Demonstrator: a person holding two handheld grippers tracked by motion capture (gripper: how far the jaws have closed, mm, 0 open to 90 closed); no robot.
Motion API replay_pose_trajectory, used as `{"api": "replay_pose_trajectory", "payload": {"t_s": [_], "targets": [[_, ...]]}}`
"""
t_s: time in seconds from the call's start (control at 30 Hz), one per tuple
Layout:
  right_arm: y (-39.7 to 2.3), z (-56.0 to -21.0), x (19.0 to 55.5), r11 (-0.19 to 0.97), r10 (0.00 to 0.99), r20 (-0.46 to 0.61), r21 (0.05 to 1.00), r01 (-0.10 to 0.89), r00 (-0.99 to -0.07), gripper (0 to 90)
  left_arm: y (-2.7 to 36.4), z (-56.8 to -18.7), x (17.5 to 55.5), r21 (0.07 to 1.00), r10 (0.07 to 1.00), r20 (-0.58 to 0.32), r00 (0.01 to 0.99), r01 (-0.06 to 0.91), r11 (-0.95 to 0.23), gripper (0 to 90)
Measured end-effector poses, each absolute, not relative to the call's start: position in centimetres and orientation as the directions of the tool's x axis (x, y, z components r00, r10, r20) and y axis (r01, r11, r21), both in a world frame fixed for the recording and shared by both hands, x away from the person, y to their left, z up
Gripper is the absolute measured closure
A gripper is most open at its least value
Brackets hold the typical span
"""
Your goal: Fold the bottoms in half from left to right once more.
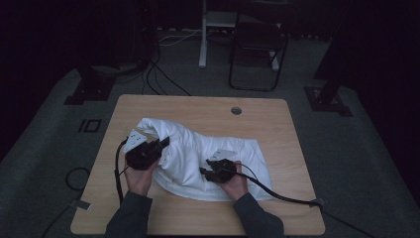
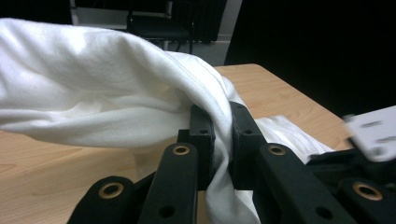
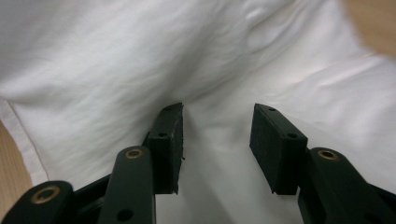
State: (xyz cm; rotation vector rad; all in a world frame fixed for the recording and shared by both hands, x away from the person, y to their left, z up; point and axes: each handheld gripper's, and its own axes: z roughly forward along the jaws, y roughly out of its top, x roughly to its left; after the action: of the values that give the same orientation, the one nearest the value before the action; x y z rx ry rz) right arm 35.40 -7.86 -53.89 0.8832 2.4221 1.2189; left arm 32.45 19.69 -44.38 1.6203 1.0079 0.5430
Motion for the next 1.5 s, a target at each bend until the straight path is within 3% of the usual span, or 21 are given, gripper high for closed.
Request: {"api": "replay_pose_trajectory", "payload": {"t_s": [0.17, 0.37, 0.5, 0.57, 0.7, 0.83, 1.0, 1.1, 1.17, 1.27, 1.5], "targets": [[-7.7, -54.3, 34.0, 0.565, 0.61, -0.102, 0.751, 0.341, -0.786, 50.3, 19.6, -44.3, 32.4, 0.943, 0.83, -0.151, 0.537, 0.33, -0.042, 82.6], [-8.7, -53.2, 33.4, 0.583, 0.59, -0.14, 0.755, 0.3, -0.795, 45.3, 19.7, -44.3, 32.4, 0.943, 0.832, -0.144, 0.536, 0.329, -0.049, 82.5], [-10.6, -53.4, 34.7, 0.504, 0.693, -0.096, 0.772, 0.386, -0.714, 43.4, 19.7, -44.3, 32.3, 0.943, 0.832, -0.143, 0.536, 0.33, -0.051, 82.6], [-10.4, -54.6, 35.5, 0.503, 0.699, -0.066, 0.753, 0.424, -0.712, 44.8, 19.6, -44.1, 32.2, 0.945, 0.829, -0.143, 0.54, 0.325, -0.048, 82.6], [-8.9, -55.2, 35.3, 0.474, 0.694, -0.035, 0.775, 0.419, -0.719, 47.5, 18.9, -43.5, 32.2, 0.949, 0.822, -0.138, 0.552, 0.31, -0.048, 82.6], [-7.3, -54.7, 34.8, 0.524, 0.65, -0.072, 0.764, 0.378, -0.756, 44.7, 18.2, -43.1, 32.2, 0.953, 0.819, -0.115, 0.562, 0.295, -0.068, 82.6], [-8.9, -53.0, 33.8, 0.517, 0.639, -0.112, 0.796, 0.316, -0.761, 41.8, 18.2, -43.0, 32.0, 0.953, 0.817, -0.103, 0.568, 0.291, -0.082, 82.6], [-12.8, -52.9, 34.2, 0.476, 0.729, -0.098, 0.784, 0.398, -0.678, 40.2, 18.6, -42.9, 32.0, 0.953, 0.819, -0.112, 0.563, 0.295, -0.072, 82.6], [-13.3, -54.1, 34.9, 0.48, 0.739, -0.072, 0.754, 0.448, -0.67, 40.2, 18.5, -42.9, 31.9, 0.953, 0.816, -0.116, 0.566, 0.295, -0.069, 82.6], [-12.3, -55.9, 35.1, 0.502, 0.732, -0.076, 0.732, 0.46, -0.677, 40.9, 18.1, -42.6, 31.9, 0.955, 0.81, -0.11, 0.576, 0.288, -0.075, 82.6], [-8.4, -55.9, 34.8, 0.531, 0.673, -0.071, 0.74, 0.414, -0.736, 40.3, 16.5, -42.0, 31.8, 0.954, 0.797, -0.058, 0.601, 0.269, -0.133, 82.6]]}}
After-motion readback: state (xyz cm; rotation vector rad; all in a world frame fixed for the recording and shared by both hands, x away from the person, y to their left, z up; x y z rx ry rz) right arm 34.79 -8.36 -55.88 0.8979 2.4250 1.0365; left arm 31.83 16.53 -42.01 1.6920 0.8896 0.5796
